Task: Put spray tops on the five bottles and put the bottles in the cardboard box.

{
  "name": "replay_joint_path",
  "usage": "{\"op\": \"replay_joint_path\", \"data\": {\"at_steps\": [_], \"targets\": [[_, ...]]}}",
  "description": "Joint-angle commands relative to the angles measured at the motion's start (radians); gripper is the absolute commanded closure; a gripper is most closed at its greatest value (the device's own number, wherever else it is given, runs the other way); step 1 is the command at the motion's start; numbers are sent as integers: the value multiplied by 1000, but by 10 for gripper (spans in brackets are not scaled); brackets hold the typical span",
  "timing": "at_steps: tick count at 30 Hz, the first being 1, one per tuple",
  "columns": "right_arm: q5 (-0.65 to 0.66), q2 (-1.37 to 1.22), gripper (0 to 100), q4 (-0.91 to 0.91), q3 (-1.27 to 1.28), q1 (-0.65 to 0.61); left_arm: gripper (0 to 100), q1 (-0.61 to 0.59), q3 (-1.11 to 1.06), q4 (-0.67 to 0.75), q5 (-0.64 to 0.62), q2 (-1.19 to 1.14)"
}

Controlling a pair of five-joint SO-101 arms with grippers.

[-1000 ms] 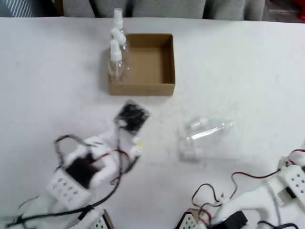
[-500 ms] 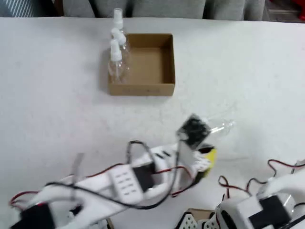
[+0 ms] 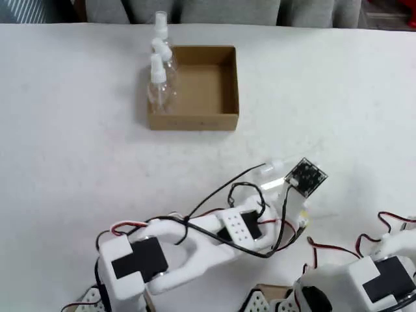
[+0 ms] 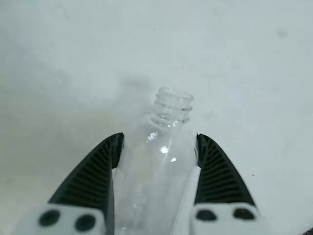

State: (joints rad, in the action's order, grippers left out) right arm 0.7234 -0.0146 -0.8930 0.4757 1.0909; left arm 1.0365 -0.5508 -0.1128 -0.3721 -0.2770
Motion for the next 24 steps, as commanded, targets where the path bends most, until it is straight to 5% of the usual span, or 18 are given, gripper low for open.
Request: {"op": "replay_joint_path", "data": {"at_steps": [1,12,24], "targets": [[5,16,968,13,-43,-2,979,-54,66,-138,-21,12],[11,12,968,13,-38,-1,979,-231,21,-413,-206,68],[8,12,968,8,-37,-2,979,-427,-384,-341,-17,587]]}}
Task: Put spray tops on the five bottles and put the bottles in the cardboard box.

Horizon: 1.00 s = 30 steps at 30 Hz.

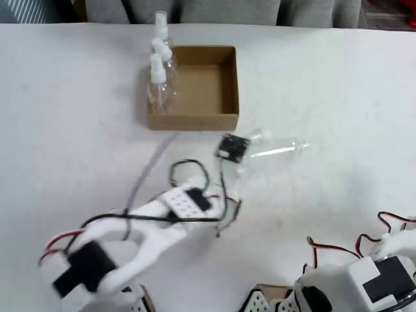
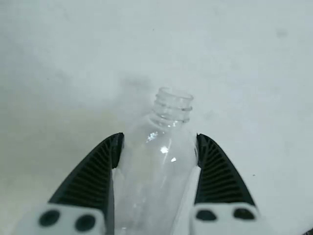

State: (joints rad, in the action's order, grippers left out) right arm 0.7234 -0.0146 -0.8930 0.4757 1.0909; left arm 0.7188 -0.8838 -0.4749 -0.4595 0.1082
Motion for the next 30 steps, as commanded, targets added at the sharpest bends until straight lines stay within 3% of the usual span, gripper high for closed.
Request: {"op": "replay_joint_path", "data": {"at_steps": [1,7,12,16,19,23,30], "targets": [[8,12,968,7,-37,-2,979,-143,-66,17,78,237],[9,12,968,7,-37,-2,978,-283,-120,-187,226,443],[8,12,968,7,-37,-4,979,-259,-216,-331,356,636],[9,12,968,5,-28,-18,976,-222,-288,-338,331,771],[11,21,968,8,-8,-19,976,-185,-295,-333,261,825],[11,15,968,10,-6,-35,968,-157,-255,-330,71,828],[12,13,968,13,-11,-42,762,-147,-295,-232,-324,828]]}}
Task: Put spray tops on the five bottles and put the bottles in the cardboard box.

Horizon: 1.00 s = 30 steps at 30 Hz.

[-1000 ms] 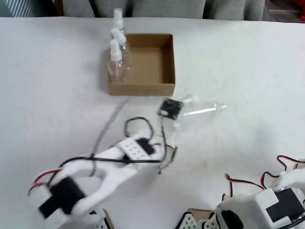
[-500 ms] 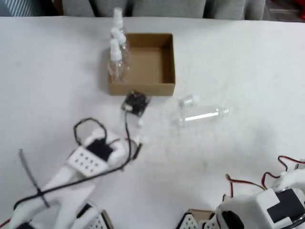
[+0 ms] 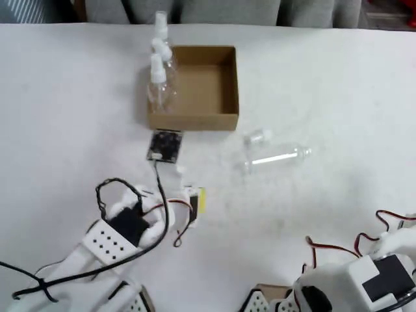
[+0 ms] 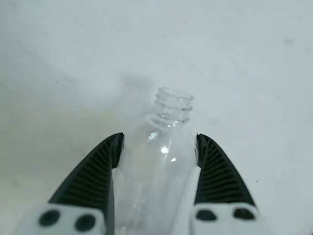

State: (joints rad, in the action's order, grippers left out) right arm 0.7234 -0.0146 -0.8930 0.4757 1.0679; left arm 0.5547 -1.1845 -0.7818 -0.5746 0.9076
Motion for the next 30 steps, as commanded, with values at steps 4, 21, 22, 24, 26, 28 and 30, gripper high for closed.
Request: {"op": "replay_joint_path", "data": {"at_steps": [4,21,22,24,26,28,30], "targets": [[12,12,968,15,-6,-33,775,10,-32,132,-253,28],[12,12,968,13,-6,-68,985,36,26,101,-187,-222],[12,12,968,13,-6,-68,966,31,20,97,-186,-208],[12,12,968,13,-6,-68,982,28,17,55,-183,-189],[12,12,968,13,-6,-68,978,28,18,35,-183,-188],[12,12,968,13,-6,-68,978,25,26,35,-183,-219],[12,12,968,13,-6,-68,979,13,54,35,-183,-286]]}}
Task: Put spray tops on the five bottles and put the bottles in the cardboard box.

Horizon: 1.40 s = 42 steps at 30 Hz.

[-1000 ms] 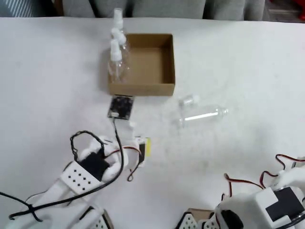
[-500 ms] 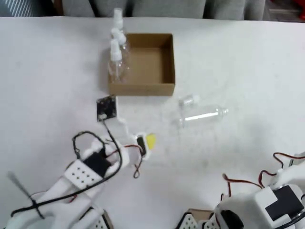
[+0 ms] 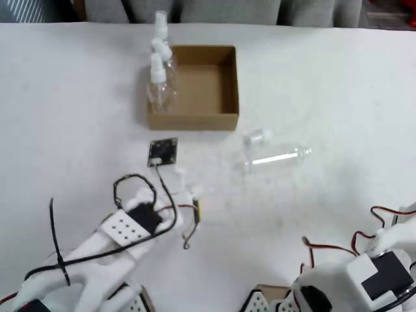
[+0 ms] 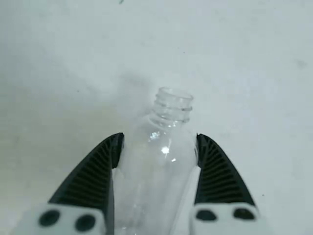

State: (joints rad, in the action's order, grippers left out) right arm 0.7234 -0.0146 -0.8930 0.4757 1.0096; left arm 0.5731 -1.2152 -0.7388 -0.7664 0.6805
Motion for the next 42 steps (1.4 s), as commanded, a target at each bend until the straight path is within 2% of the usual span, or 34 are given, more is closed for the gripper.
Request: {"op": "replay_joint_path", "data": {"at_steps": [1,8,14,19,24,27,33,42], "targets": [[12,12,968,13,-5,-10,979,-21,106,-6,8,-104],[12,12,968,13,-5,-2,979,-110,265,-5,5,-414],[12,10,968,15,-5,-1,978,-194,397,-5,2,-541],[12,10,968,15,-5,-1,977,-228,528,-2,-100,-590],[12,10,968,79,25,1,977,-223,631,152,-107,-745],[12,10,968,139,61,2,977,-209,686,157,-109,-826],[12,10,968,182,91,7,976,-134,733,-34,-109,-677],[12,12,968,182,91,5,950,-102,608,-54,-104,-455]]}}
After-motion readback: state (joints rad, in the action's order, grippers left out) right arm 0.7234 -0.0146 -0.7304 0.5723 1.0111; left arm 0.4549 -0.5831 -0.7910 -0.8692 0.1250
